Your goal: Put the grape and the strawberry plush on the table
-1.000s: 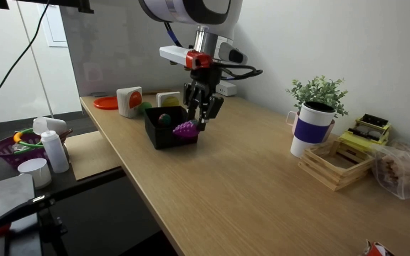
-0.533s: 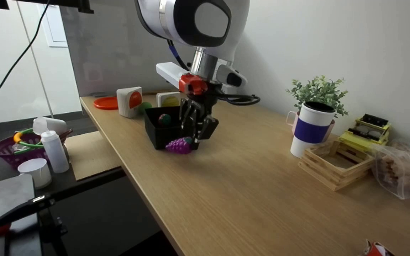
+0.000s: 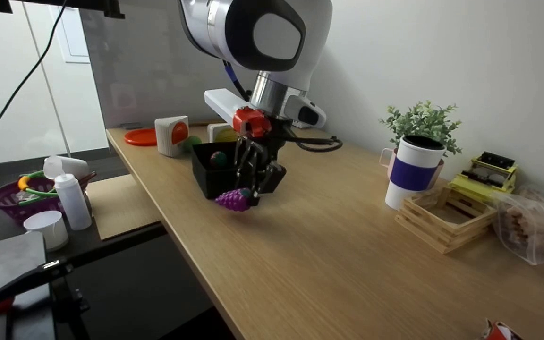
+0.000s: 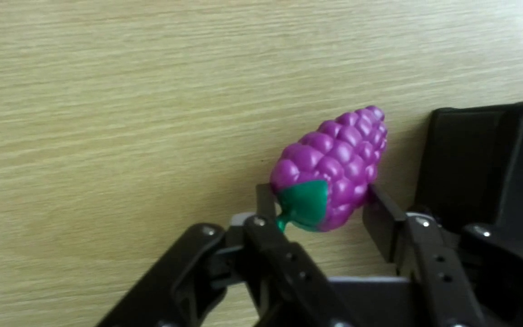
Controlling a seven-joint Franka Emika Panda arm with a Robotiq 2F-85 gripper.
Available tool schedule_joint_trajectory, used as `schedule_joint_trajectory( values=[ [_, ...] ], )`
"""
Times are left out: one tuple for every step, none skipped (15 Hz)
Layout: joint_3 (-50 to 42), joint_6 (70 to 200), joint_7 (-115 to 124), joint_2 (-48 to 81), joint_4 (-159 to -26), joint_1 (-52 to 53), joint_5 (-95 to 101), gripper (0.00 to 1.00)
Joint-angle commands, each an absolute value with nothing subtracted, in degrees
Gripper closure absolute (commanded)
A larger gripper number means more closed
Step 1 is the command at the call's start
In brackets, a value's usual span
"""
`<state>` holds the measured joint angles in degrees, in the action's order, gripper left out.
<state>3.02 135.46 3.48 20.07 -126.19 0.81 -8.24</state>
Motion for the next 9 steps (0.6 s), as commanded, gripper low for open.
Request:
schedule_joint_trajectory(
  values=[
    [3.2, 136.4, 1.8, 19.8, -126.8, 0.4, -9.4, 0.40],
    [3.1, 136.4, 1.8, 19.8, -126.8, 0.4, -9.3, 0.36],
    [3.1, 136.3, 1.9, 19.7, -126.8, 0.5, -9.2, 0.24],
    [3.1, 136.3, 2.0, 19.6, -126.8, 0.5, -9.2, 0.18],
    [3.1, 136.3, 2.2, 19.4, -126.9, 0.6, -9.0, 0.05],
    [3.1, 136.3, 2.4, 19.2, -127.0, 0.8, -8.8, 0.01],
    [3.0, 136.3, 2.8, 18.9, -127.1, 1.1, -8.5, 0.00],
    [3.0, 136.2, 3.5, 18.3, -127.3, 1.6, -7.9, 0.00],
    [2.8, 136.0, 4.5, 17.6, -127.7, 2.3, -6.9, 0.00]
  ],
)
